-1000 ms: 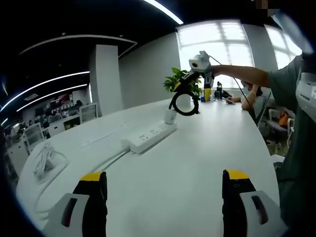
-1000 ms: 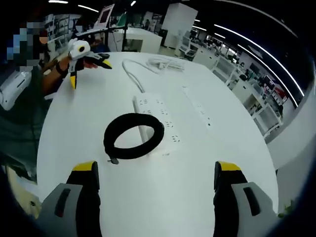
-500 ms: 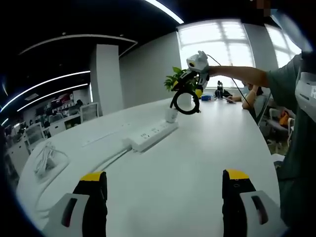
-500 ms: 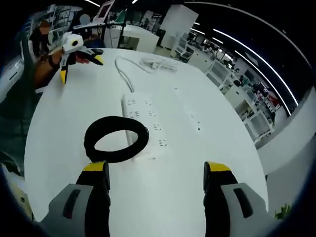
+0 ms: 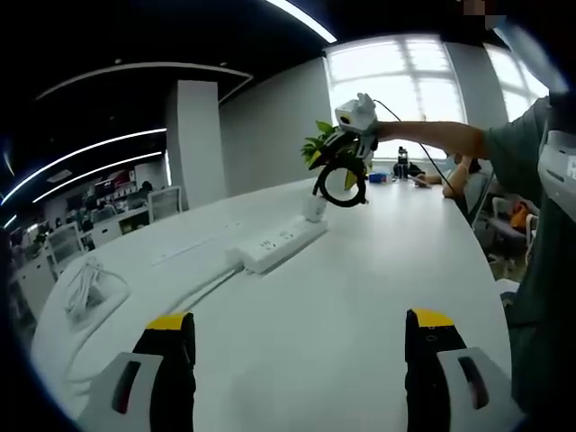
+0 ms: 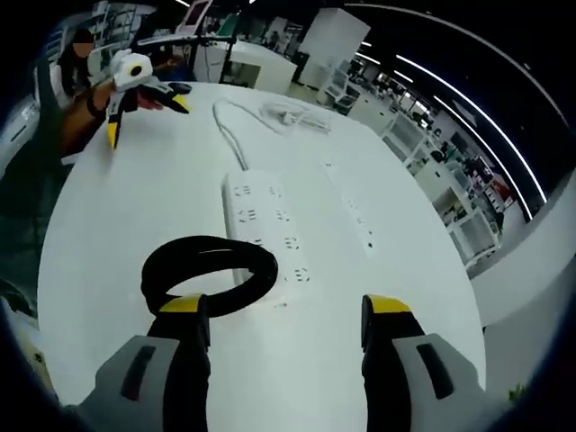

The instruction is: Straighten the power strip on the desk, plug the charger into it

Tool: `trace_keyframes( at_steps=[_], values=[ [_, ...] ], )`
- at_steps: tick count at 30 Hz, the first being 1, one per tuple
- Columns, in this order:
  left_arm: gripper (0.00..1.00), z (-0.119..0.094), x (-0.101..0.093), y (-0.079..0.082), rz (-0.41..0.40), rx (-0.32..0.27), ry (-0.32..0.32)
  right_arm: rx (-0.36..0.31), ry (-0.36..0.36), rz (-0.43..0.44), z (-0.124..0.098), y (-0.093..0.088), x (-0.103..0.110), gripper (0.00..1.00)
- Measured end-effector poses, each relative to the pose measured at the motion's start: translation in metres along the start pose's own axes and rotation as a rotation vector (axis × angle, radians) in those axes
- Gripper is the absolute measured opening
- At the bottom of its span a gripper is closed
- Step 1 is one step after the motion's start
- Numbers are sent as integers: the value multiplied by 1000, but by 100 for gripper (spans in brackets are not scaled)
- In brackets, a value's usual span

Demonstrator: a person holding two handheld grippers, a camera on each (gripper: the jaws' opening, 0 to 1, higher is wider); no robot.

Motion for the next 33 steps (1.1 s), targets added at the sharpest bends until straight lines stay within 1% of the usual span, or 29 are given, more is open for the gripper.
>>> trace_keyframes(
  at_steps=[8, 15, 26, 29, 33],
  values=[
    [99, -4, 1, -4, -5, 5, 11, 14, 30, -16, 15, 0, 6, 64],
    [99, -6, 2, -6, -9, 6, 16, 44, 56, -49, 30, -1, 12, 62],
    [99, -9, 5, -9, -16, 6, 27, 49, 66, -63, 40, 2, 9, 56],
    [99, -9, 5, -9, -18, 6, 24, 58, 68, -77, 43, 2, 9, 56],
    [99, -10, 6, -9, -17, 7, 28, 90, 91, -84, 47, 2, 9, 53]
  ],
)
Point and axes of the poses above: the point that each gripper's makers call its tool centre point, and the gripper's own axes: z roughly forward along the fingers, x roughly to its left, y roughly out of its top, the point moved 7 cm from there along -z, roughly backward along the fingers, and after that the axes turned 12 degrees about -x, right-handed, at the moved point
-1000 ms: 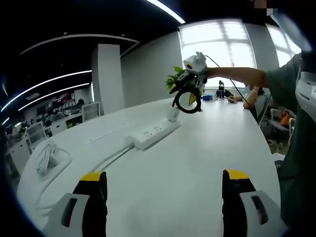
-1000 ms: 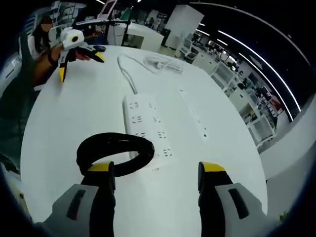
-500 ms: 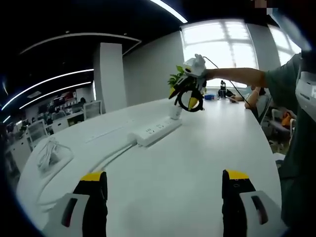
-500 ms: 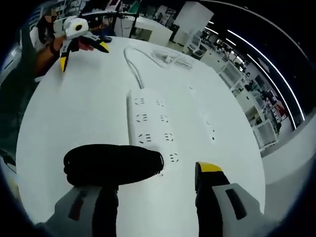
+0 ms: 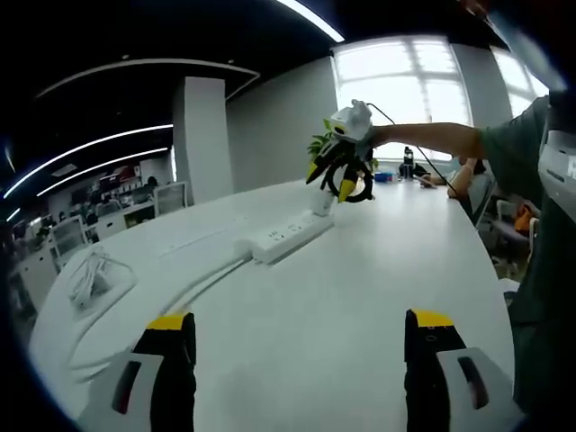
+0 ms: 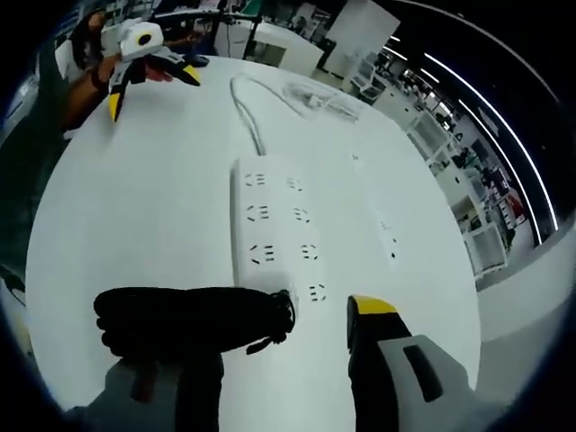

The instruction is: Straighten the power strip on the desk, plug the charger into it

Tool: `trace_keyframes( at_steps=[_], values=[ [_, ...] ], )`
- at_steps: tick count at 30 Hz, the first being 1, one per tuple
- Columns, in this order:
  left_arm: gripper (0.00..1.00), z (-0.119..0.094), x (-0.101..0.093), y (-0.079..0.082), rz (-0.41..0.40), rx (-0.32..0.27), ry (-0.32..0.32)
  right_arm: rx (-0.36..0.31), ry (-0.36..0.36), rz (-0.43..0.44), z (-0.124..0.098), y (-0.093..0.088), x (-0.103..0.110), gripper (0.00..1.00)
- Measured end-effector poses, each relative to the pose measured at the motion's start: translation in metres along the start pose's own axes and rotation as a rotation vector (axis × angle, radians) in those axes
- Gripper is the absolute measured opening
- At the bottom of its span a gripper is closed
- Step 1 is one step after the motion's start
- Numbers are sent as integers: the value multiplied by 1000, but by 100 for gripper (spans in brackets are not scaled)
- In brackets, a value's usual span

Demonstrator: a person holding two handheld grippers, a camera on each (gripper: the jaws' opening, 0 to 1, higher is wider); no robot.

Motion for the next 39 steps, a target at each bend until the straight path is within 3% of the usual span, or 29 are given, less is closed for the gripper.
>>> trace_keyframes(
  at_steps=[4, 10, 39],
  values=[
    [98, 0, 1, 1, -4, -7, 4, 18, 7, -26, 3, 3, 0, 50],
    [98, 1, -1, 0, -4, -6, -2, 53, 7, -59, 9, 4, 1, 36],
    [98, -1, 2, -4, -14, -10, 5, 163, 112, -118, 23, 8, 5, 24]
  ],
)
Point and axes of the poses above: the point that each gripper's makers call its tool centre point, and the gripper's own axes: z roughly forward along the fingers, x roughly to its left, y roughly out of its top, the point moved 7 cm from there along -z, roughly backward along the fingers, and after that the axes turned 12 degrees about -x, right-handed, at the moved point
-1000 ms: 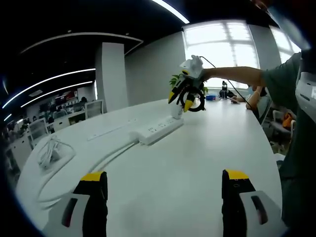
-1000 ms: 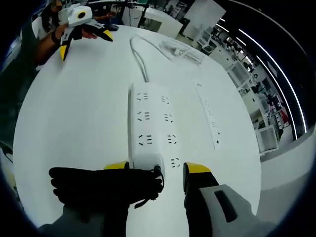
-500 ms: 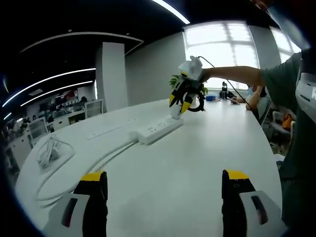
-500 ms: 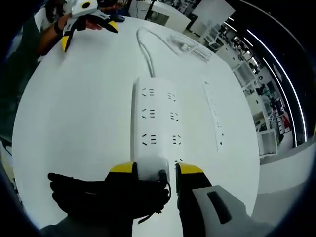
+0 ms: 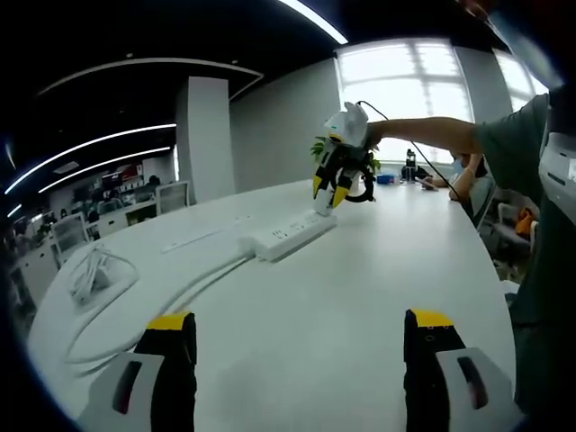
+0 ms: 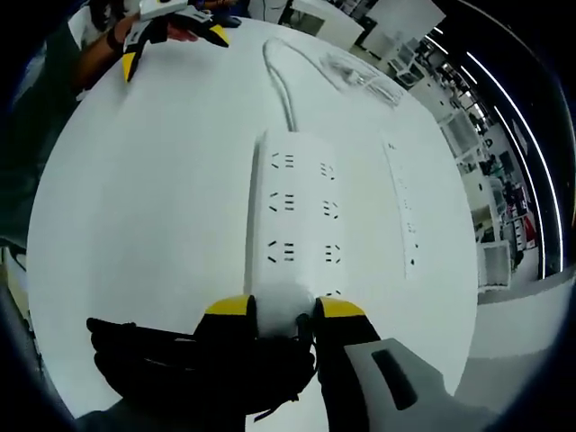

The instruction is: Straighten the power strip on the desk, plug the charger into it

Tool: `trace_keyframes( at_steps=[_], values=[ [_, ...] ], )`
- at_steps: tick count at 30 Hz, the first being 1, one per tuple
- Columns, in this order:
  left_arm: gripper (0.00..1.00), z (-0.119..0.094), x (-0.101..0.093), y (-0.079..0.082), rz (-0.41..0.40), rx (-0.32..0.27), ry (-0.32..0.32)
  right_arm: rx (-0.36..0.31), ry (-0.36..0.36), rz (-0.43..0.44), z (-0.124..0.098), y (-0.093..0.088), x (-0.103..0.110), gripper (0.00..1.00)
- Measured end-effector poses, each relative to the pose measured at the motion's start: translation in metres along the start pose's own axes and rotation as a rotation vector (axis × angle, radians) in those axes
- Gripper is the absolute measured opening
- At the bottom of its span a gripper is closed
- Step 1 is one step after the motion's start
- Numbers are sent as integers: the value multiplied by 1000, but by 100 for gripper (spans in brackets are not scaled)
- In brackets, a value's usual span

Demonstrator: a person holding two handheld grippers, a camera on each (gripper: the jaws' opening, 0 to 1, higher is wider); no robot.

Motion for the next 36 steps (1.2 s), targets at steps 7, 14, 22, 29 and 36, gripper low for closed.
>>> trace_keyframes(
  at_steps=[7, 14, 22, 29, 36],
  values=[
    [98, 1, 0, -1, -1, 1, -1, 27, 13, 31, 1, 1, -2, 23],
    [97, 3, 1, 3, 13, -7, 11, 58, 75, 40, 3, 2, -6, 22],
    [96, 9, 3, 3, 20, -2, 13, 106, 142, 49, 6, 3, -13, 21],
    [95, 15, 4, 4, 16, -15, 15, 81, 179, 78, 8, -3, -20, 20],
    [95, 16, 4, 3, 10, -11, 20, 54, 159, 87, 9, -2, -12, 21]
  ],
)
Point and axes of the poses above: the point that each gripper's makers call its tool centre point, and the gripper's own axes: z roughly forward along the fingers, x roughly to its left, y roughly out of its top, the point moved 7 cm from there along -z, roughly backward along the fingers, and after that the axes turned 12 degrees about -x, right-handed, at the moved point
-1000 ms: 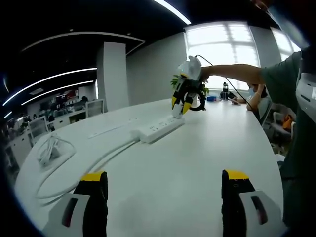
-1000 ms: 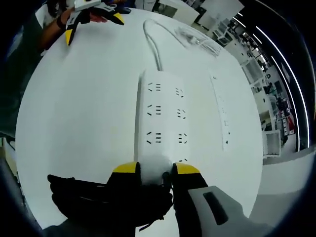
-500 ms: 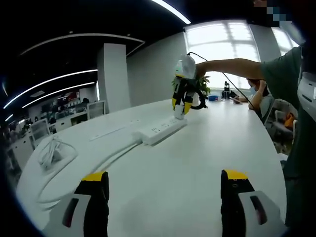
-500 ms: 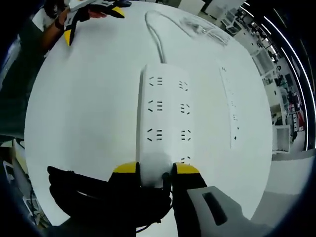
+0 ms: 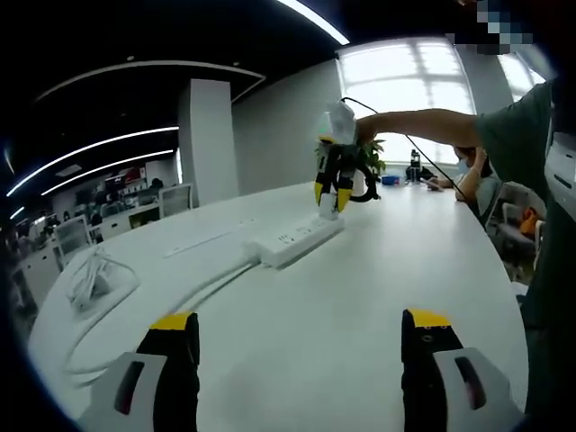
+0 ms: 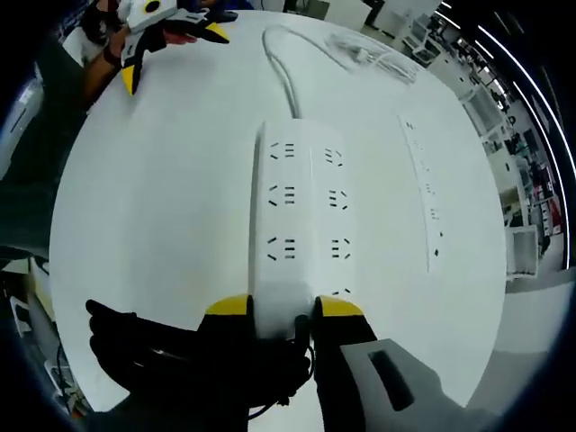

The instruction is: Straighten the power strip on the desk, plug the charger into it

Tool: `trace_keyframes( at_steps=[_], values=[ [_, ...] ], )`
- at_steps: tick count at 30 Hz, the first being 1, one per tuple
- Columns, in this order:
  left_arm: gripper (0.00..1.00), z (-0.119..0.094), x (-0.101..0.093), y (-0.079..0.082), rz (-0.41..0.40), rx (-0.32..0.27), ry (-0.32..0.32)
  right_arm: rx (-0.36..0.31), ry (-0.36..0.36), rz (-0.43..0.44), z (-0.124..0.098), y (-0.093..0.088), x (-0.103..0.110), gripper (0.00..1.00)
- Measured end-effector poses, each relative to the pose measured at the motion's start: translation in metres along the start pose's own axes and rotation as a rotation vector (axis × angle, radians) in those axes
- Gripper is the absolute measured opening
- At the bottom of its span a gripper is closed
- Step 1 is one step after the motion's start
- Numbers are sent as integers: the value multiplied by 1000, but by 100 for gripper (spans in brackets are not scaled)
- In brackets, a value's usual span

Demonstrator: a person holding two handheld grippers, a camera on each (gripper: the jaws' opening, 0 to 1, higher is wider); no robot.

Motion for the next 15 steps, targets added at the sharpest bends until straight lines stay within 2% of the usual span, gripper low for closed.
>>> trace_keyframes(
  at_steps=[4, 7, 15],
  values=[
    [95, -2, 0, 2, 4, -1, 0, 46, -7, -26, 2, 2, -1, 21],
    [95, -4, 1, 2, -2, -10, 9, 76, -42, -42, 3, 4, 3, 21],
    [95, -4, 1, -1, -8, -6, 8, 79, -65, -33, 2, 3, 2, 22]
  ],
)
Point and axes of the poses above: the point that each gripper's makers call its tool centre point, and the gripper's own axes: z roughly forward along the fingers, x roughly to its left, y roughly out of its top, the point moved 7 cm from there along -z, roughly backward along the fingers, and after that the axes turned 12 degrees about -x, right-handed, at the moved point
